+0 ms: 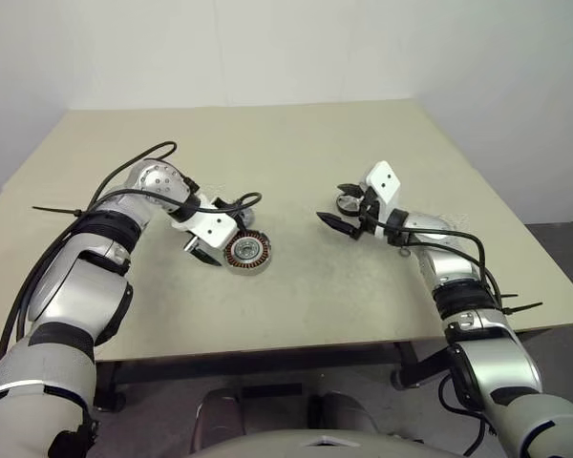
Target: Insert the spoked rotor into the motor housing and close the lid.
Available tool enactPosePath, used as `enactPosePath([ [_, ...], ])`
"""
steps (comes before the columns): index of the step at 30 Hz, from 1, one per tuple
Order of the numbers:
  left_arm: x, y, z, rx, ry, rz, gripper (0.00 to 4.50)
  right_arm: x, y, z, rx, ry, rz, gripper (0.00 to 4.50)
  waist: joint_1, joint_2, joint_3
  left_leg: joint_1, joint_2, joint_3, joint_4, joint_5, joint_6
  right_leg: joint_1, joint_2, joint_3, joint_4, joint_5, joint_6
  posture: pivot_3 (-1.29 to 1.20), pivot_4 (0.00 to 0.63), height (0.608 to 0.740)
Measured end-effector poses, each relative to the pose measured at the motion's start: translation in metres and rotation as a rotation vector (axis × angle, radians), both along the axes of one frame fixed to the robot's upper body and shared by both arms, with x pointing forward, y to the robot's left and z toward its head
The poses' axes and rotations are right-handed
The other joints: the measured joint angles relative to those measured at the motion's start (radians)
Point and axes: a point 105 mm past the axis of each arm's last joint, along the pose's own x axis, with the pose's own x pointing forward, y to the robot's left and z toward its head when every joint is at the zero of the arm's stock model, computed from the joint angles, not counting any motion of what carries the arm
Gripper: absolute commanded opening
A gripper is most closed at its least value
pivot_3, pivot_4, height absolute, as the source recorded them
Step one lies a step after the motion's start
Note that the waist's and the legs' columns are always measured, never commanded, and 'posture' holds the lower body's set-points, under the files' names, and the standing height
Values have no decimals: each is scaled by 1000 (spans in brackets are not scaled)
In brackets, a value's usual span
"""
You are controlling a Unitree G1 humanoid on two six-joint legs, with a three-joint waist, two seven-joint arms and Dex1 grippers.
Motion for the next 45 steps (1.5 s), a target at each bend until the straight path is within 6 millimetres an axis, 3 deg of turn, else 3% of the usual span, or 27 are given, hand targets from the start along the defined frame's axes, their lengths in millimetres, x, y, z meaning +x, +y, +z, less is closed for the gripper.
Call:
enactPosePath([
  [15,0,-8,27,20,-31,-101,4449,-1,1,-2,39,-15,-50,4459,10,0,0,0,0,0,0,0,0,0,0,0,0,0,0,0,0,740],
  [26,-11,-18,26,27,-7,-167,4449,0,6,-3,63,-17,-68,4459,19,0,0,1,0,0,0,0,0,0,0,0,1,0,0,0,0,740],
  [35,-26,-17,9,22,71,-175,4449,0,10,-4,84,-23,-87,4459,17,0,0,1,0,0,0,1,-1,0,0,0,1,0,0,0,0,740],
  [45,-27,-19,7,18,91,-172,4449,0,13,-2,95,-33,-92,4459,17,0,0,1,0,0,0,2,-3,0,0,0,1,0,0,0,0,740],
])
